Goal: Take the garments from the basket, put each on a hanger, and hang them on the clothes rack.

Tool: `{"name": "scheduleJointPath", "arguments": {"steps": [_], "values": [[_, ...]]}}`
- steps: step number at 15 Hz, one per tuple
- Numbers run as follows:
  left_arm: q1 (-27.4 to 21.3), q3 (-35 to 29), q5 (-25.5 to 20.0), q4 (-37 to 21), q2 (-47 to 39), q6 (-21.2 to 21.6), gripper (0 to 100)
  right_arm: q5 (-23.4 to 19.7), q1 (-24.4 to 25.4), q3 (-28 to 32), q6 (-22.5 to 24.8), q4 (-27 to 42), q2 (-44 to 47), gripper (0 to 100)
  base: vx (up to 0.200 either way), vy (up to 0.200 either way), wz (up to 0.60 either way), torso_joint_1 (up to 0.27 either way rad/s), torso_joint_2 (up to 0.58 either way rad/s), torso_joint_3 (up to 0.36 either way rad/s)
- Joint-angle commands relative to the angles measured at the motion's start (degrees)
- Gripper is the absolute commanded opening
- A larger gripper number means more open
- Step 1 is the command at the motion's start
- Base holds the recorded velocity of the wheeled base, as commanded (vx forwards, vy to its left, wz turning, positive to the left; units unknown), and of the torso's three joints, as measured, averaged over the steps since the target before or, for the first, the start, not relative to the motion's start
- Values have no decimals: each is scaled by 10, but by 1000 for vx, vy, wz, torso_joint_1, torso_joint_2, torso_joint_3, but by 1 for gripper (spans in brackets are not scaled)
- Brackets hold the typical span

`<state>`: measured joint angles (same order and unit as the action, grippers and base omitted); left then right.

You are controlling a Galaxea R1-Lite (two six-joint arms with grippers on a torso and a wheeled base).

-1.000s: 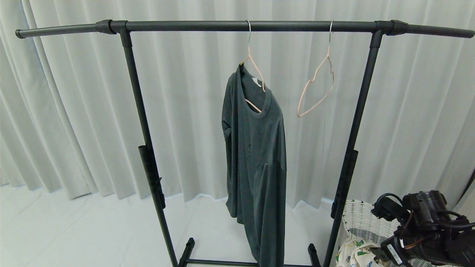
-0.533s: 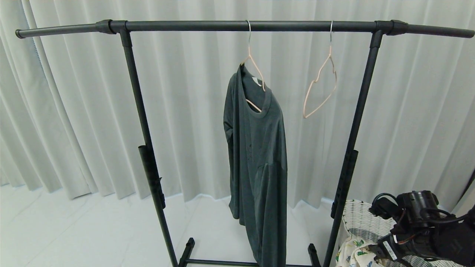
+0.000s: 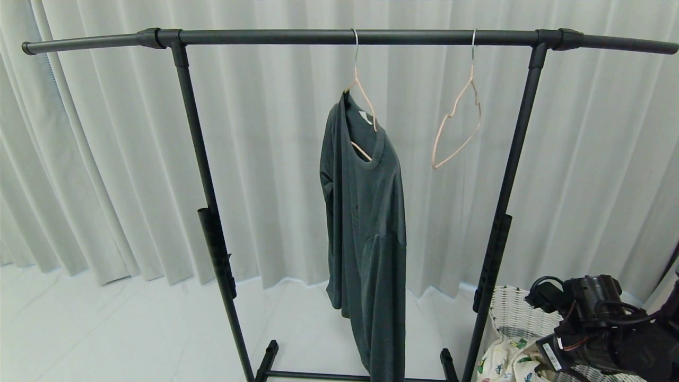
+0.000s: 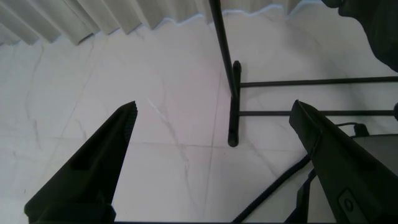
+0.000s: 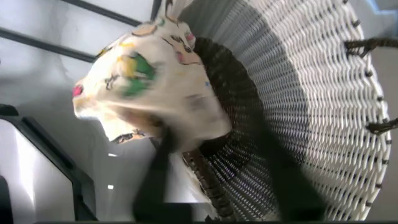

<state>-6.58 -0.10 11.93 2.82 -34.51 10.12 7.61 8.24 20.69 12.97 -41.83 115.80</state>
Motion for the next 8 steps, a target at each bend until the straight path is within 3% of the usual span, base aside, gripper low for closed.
{"name": "scheduleJointPath", "arguments": {"steps": [1, 4, 6, 8], "values": [[0, 0, 0, 1, 2, 0, 100, 0, 11, 0, -2, 1, -21, 0, 0, 0, 0, 0, 0, 0], [-2, 0, -2, 0, 17, -1, 100, 0, 38, 23, -9, 28, -82, 0, 0, 0, 0, 0, 0, 0], [-7, 0, -4, 0, 18, -1, 100, -1, 56, 77, -15, 126, -149, 0, 0, 0, 0, 0, 0, 0], [-26, 0, -3, 0, 16, -1, 100, -1, 96, 159, -77, 232, -211, 0, 0, 0, 0, 0, 0, 0]]}}
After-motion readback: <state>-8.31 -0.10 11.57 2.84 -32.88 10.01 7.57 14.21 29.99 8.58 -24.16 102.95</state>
